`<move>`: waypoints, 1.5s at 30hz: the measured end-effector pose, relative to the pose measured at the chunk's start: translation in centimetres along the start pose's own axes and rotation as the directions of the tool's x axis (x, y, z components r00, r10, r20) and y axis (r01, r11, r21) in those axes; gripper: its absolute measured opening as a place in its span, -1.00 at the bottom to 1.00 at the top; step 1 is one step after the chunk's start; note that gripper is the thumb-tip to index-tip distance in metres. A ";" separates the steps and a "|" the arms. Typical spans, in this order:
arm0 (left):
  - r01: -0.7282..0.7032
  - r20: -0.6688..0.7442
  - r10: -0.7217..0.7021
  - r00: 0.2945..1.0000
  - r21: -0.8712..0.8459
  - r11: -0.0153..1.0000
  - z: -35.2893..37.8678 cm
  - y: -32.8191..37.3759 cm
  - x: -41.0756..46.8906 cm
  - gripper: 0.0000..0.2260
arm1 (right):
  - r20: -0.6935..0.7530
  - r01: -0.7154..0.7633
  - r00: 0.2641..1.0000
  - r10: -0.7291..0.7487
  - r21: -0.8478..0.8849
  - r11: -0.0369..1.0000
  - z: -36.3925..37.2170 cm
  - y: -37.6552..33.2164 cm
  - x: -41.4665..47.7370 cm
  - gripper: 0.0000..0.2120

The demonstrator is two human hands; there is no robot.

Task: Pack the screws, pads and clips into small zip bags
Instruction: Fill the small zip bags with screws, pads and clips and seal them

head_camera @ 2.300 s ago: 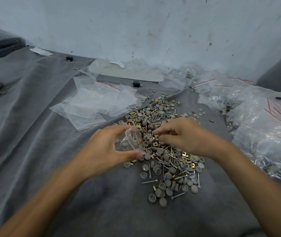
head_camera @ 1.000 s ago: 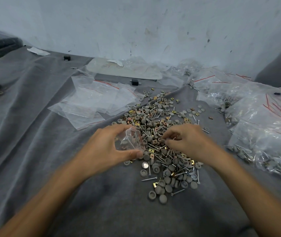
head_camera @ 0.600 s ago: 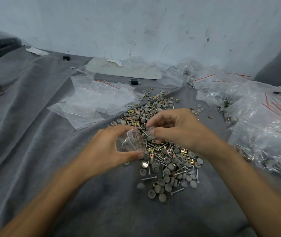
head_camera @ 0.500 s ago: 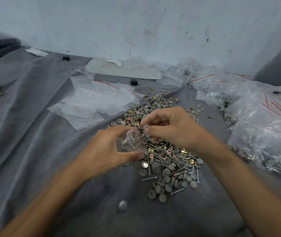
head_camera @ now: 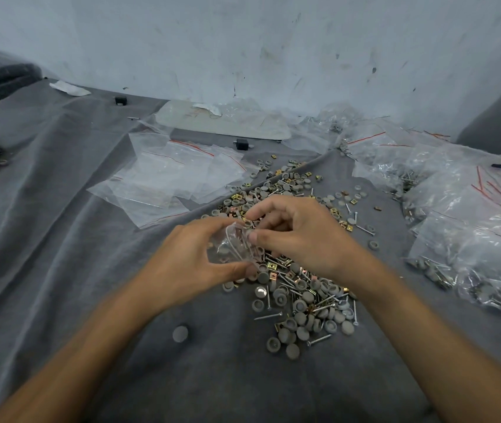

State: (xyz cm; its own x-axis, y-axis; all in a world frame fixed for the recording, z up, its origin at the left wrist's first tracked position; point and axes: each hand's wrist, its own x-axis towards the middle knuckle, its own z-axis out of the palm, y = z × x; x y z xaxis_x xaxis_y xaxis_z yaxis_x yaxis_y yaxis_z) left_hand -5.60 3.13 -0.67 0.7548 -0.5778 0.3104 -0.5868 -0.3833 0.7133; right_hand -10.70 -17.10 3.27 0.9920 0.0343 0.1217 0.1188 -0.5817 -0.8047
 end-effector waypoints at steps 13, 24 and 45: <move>0.032 -0.074 -0.037 0.997 -0.060 0.998 -0.7 -0.7 0.2 -0.47 | 0.125 0.001 0.990 0.058 -0.430 0.903 -0.8 1.1 -1.6 -0.98; 0.045 -0.083 -0.051 0.995 -0.068 0.997 -1.0 -0.4 0.2 -0.58 | 0.143 0.046 0.987 0.072 -0.681 0.731 3.7 3.1 -0.6 -0.67; 0.051 -0.043 -0.052 0.998 -0.034 0.998 -0.8 -0.9 0.2 -0.36 | 0.021 -0.046 0.997 0.072 -0.585 0.810 1.3 2.8 -1.2 -0.82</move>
State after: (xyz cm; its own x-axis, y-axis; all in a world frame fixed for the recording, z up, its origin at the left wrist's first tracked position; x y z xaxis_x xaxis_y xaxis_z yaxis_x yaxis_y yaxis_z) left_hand -4.65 3.90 -0.78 0.7962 -0.5258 0.2992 -0.5374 -0.3875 0.7490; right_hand -11.47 -17.67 0.13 0.9987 0.0094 0.0509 0.0251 -0.9481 -0.3170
